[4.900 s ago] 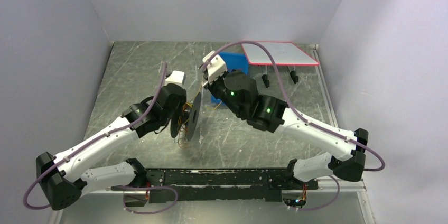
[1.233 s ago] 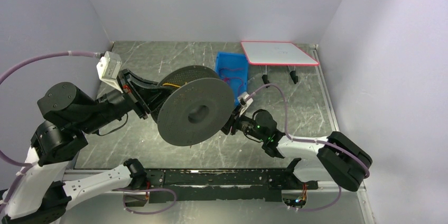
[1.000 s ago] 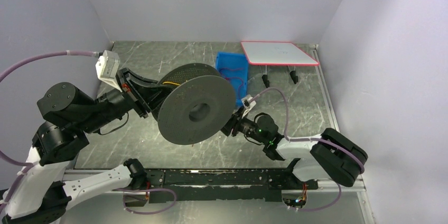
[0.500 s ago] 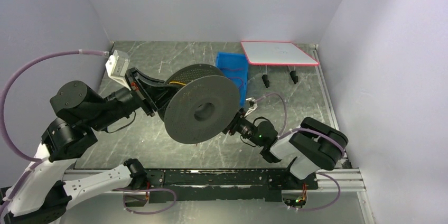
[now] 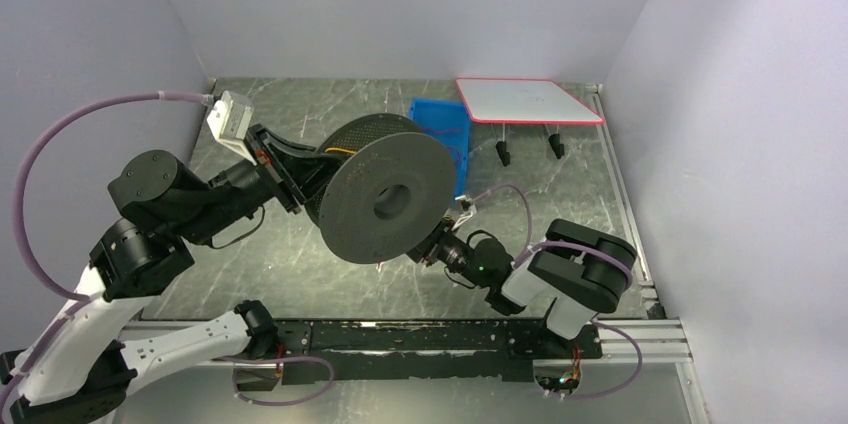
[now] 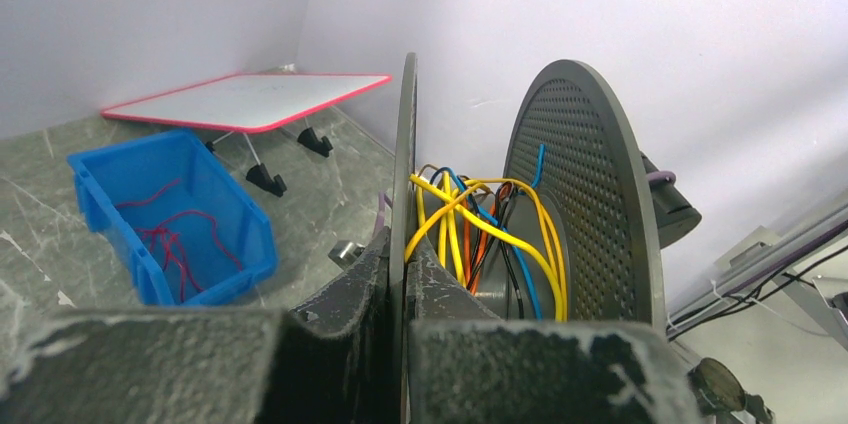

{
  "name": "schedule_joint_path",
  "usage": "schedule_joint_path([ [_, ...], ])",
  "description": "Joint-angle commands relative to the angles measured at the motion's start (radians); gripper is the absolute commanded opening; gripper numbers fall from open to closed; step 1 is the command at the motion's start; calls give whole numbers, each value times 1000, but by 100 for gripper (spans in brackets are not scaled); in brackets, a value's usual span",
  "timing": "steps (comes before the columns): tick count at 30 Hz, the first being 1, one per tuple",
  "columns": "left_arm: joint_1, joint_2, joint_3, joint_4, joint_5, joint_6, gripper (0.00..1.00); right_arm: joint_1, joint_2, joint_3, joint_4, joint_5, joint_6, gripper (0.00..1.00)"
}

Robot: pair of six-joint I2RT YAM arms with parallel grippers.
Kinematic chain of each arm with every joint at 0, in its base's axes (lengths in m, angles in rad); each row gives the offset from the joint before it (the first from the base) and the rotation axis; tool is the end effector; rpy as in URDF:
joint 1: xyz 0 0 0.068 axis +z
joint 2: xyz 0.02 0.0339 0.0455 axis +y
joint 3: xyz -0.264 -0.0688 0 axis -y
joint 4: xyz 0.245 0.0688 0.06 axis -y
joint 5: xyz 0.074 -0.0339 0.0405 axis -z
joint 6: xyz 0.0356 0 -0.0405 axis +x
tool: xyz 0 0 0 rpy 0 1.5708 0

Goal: Wrap the cables

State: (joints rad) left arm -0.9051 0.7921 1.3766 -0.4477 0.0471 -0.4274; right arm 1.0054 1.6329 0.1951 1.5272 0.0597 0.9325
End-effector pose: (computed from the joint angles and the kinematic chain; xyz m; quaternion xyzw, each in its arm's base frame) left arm 0.0693 -0.0910 0.5016 0.1727 0.6341 -0.4779 0.5829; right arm 0.1290 0.1994 0.1519 -0.0026 0.6749 0.5967 0.4342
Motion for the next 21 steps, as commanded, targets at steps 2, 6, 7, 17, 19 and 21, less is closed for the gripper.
schedule_joint_path([
  [2, -5, -12, 4, 144, -44, -29, 7, 13, 31, -9, 165, 47, 16, 36],
  [6, -5, -8, 7, 148, -47, -30, 7, 20, 58, -11, 206, 46, 36, 33],
  [7, -5, -7, 7, 150, -48, -30, 7, 21, 65, -12, 215, 46, 39, 32],
  [17, -5, 10, -6, 116, -191, -13, 7, 33, 59, -70, 248, 52, 62, 0],
  [19, -5, 22, -9, 101, -251, -9, 7, 40, 41, -87, 229, 52, 58, 0],
  [21, -5, 34, -15, 91, -328, -12, 7, 53, 16, -100, 185, 54, 49, 0],
])
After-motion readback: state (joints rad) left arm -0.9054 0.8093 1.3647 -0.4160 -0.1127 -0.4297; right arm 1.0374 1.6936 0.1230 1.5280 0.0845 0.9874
